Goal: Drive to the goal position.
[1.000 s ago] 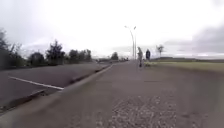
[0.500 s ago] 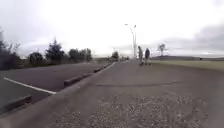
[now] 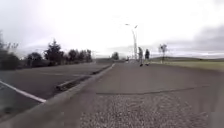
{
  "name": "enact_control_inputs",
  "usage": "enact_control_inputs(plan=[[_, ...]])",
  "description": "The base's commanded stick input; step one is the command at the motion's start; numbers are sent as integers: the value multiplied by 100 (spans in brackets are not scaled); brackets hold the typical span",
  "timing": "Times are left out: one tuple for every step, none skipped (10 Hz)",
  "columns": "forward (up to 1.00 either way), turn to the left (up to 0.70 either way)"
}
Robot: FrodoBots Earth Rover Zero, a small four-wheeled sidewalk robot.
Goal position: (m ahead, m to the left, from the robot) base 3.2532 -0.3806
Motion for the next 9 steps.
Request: enact_control_inputs(plan=[[100, 0], [100, 0], [100, 0], [100, 0], [100, 0], [100, 0], [100, 0], [100, -40], [100, -40]])
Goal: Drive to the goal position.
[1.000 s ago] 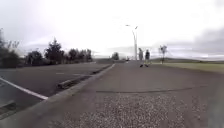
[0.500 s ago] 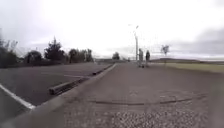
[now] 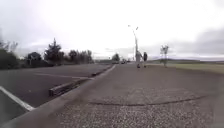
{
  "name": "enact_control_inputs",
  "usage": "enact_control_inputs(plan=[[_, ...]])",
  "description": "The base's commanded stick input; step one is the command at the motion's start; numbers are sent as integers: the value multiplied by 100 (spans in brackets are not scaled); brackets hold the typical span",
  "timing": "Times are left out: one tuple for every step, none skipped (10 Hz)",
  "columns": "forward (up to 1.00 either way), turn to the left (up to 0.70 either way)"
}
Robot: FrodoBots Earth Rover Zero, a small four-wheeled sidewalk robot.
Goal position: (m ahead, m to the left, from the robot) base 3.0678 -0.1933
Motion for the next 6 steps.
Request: enact_control_inputs(plan=[[100, -40], [100, -40], [100, -38], [100, -20], [100, -2], [100, 0]])
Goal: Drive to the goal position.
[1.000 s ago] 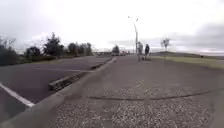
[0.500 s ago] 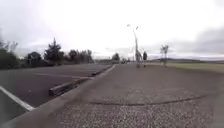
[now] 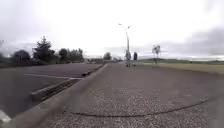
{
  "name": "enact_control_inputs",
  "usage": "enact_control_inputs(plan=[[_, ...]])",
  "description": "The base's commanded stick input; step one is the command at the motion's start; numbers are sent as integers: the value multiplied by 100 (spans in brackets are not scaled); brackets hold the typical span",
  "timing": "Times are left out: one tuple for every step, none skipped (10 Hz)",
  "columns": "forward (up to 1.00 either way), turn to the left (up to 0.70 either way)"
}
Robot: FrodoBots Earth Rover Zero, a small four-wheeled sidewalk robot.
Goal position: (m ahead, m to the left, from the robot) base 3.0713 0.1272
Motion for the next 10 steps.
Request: enact_control_inputs(plan=[[100, 0], [100, 0], [100, 0], [100, 0], [100, 0], [100, 0], [100, 0], [100, 0], [100, 0], [100, 0]])
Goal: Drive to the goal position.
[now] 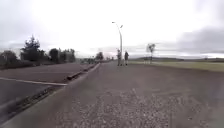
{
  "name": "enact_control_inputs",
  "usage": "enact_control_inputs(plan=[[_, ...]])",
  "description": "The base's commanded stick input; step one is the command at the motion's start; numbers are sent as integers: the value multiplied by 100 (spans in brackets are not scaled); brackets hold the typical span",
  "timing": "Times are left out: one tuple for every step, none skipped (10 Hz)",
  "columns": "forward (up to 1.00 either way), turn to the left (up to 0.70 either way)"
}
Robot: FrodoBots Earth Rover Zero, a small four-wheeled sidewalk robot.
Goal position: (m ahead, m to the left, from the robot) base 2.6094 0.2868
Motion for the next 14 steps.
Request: enact_control_inputs(plan=[[100, 0], [100, 0], [100, 0], [100, 0], [100, 0], [100, 0], [100, 0], [100, 0], [100, 0], [100, 0], [100, 0], [100, 0], [100, 0], [100, 0]])
